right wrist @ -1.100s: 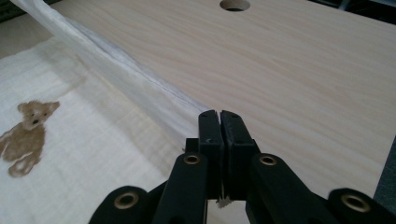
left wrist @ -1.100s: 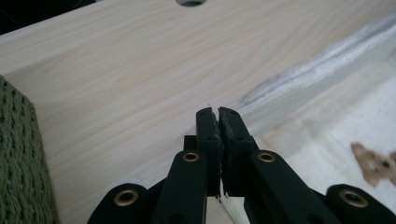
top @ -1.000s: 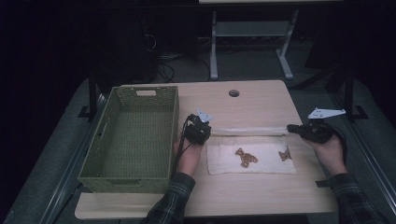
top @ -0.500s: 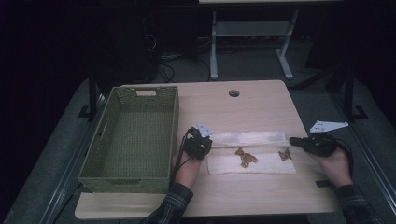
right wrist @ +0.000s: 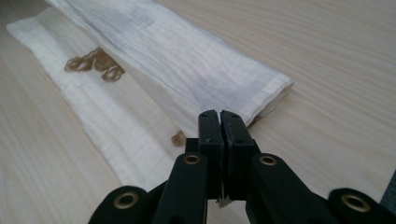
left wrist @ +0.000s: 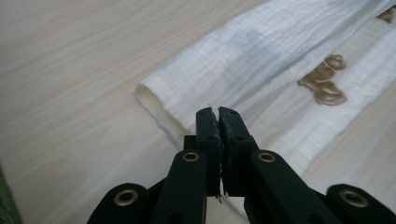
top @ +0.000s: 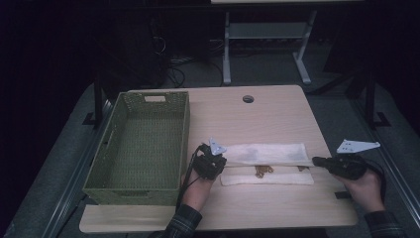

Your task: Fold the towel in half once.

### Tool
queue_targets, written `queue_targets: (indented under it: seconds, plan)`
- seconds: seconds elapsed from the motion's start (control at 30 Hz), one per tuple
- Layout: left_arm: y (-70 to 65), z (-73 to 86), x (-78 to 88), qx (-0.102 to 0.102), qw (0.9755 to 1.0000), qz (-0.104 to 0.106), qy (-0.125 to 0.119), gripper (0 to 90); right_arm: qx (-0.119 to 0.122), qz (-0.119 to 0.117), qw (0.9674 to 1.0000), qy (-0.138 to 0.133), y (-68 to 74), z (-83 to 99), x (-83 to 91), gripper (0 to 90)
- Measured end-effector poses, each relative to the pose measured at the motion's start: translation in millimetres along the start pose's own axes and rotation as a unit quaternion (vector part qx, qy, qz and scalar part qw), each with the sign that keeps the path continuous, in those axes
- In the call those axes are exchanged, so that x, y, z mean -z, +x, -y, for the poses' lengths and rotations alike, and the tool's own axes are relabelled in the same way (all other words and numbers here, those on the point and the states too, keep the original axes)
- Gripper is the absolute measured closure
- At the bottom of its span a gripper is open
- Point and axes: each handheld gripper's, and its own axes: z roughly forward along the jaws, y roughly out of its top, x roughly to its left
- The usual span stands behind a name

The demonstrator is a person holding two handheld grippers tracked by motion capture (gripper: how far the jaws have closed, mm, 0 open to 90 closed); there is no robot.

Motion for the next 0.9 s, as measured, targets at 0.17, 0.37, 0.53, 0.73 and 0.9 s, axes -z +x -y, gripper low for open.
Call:
queue_targets:
  seconds: [0.17,0.37,0.53,0.73,0.9]
  plan:
    - [-5.3,6.7,0.5,-0.008,0.9998,-0.002,0.020,87.3,0.005,-0.010,0.9999,0.010,8.5,5.7,-0.9,87.7]
    - [-9.8,12.5,-2.1,-0.011,0.9993,0.001,0.036,87.3,0.008,-0.012,0.9997,0.020,11.9,10.5,-0.8,87.5]
    - [-12.8,12.8,-0.8,-0.015,0.9991,0.000,0.040,87.4,0.008,-0.014,0.9996,0.022,13.3,13.4,1.3,87.5]
    - [-19.8,15.8,4.6,-0.017,0.9990,-0.004,0.042,87.4,0.013,-0.013,0.9997,0.018,15.4,12.5,3.4,87.5]
    - [-21.4,22.1,0.5,-0.020,0.9980,-0.009,0.060,87.3,0.021,-0.019,0.9992,0.030,19.6,14.2,2.6,87.4]
